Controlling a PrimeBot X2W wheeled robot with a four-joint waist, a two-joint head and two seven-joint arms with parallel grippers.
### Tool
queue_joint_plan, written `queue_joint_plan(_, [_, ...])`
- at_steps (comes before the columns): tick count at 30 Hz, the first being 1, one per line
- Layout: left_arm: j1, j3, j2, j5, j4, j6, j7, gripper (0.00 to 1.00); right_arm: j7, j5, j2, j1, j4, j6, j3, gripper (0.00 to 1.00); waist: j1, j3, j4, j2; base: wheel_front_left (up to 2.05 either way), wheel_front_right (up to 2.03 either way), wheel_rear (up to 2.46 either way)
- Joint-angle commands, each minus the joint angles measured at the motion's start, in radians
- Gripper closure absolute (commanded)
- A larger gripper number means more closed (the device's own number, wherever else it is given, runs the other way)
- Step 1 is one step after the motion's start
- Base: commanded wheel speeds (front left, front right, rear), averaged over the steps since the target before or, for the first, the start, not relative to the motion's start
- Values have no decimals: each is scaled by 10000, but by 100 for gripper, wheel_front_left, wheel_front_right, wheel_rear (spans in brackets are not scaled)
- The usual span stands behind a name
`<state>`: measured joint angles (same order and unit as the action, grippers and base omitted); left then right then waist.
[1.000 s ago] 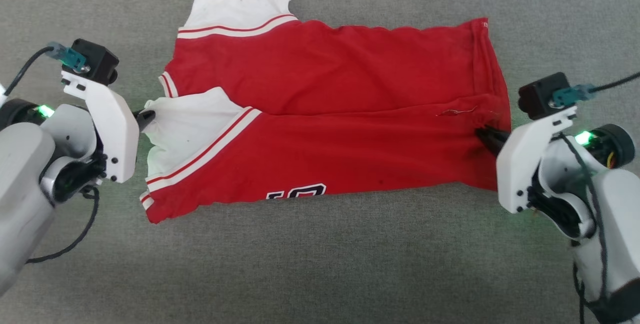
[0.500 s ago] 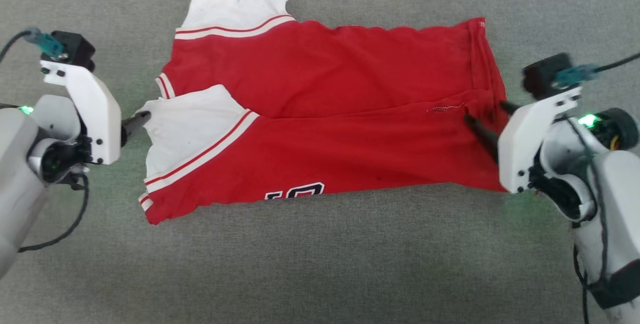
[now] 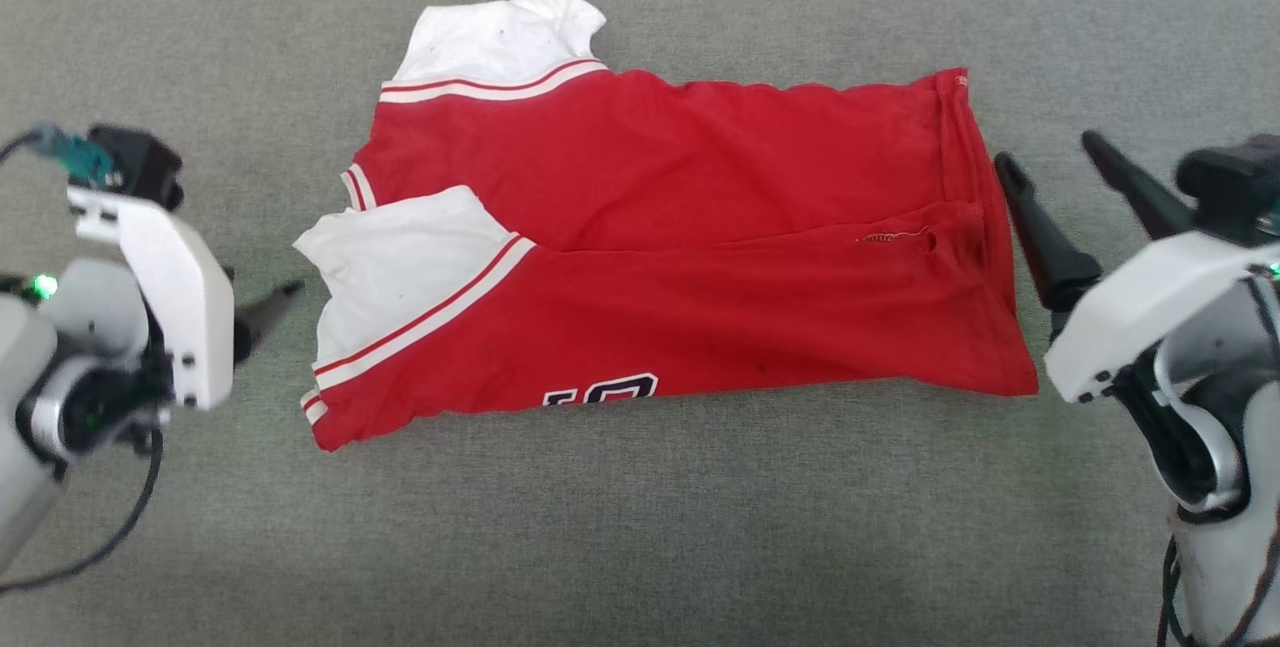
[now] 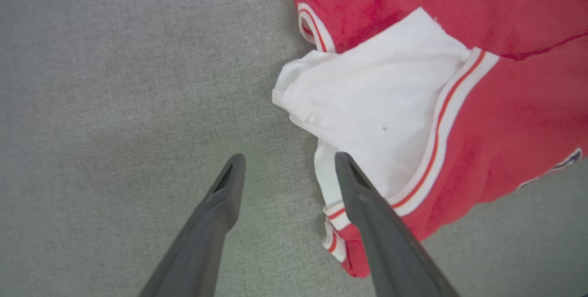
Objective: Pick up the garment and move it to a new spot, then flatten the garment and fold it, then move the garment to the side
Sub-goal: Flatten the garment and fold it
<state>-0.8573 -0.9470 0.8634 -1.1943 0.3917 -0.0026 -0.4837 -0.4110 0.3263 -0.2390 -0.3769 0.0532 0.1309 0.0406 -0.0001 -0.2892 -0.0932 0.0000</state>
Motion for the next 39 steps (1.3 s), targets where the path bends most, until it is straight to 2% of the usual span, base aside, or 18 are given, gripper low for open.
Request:
queue_joint_plan(1, [343, 51, 220, -121, -433, 265, 62, 0, 311, -148, 213, 205, 242, -5, -224, 0, 1, 28, 43, 0, 0, 0, 0])
queue_joint_plan(9, [2062, 98, 1360, -722, -3290, 1904, 226, 0, 1415, -1002, 1181, 1154, 1464, -3, -1372, 0, 1, 63, 251, 0, 0, 0, 0])
queue_joint_plan(14, [2697, 96, 1596, -915, -3817, 2494, 467, 0, 1487, -1003, 1549, 1675, 1839, -3, -1767, 0, 1, -4, 431, 0, 0, 0, 0])
queue_joint_plan(19, [2990, 157, 1360, -1244, -3267, 2440, 688, 0, 1372, -908, 1736, 2049, 1834, -3, -1821, 0, 1, -81, 697, 0, 0, 0, 0])
queue_joint_plan(27, [2909, -62, 505, -1494, -1472, 2080, 454, 0, 783, -803, 1826, 2424, 1531, -3, -1671, 0, 1, -119, 911, 0, 0, 0, 0])
queue_joint_plan(28, [2889, -157, 405, -1436, -1265, 1955, 375, 62, 627, -772, 1825, 2468, 1495, -3, -1588, 0, 1, -112, 916, 0, 0, 0, 0])
queue_joint_plan(29, [2867, -185, 292, -1383, -1080, 1871, 398, 100, 459, -711, 1825, 2493, 1446, -3, -1531, 0, 1, -106, 913, 0, 0, 0, 0])
queue_joint_plan(39, [2302, -447, -633, -1114, -88, 1086, 330, 100, -1657, -233, 1305, 2066, 83, -3, -991, 0, 1, -17, 534, 0, 0, 0, 0])
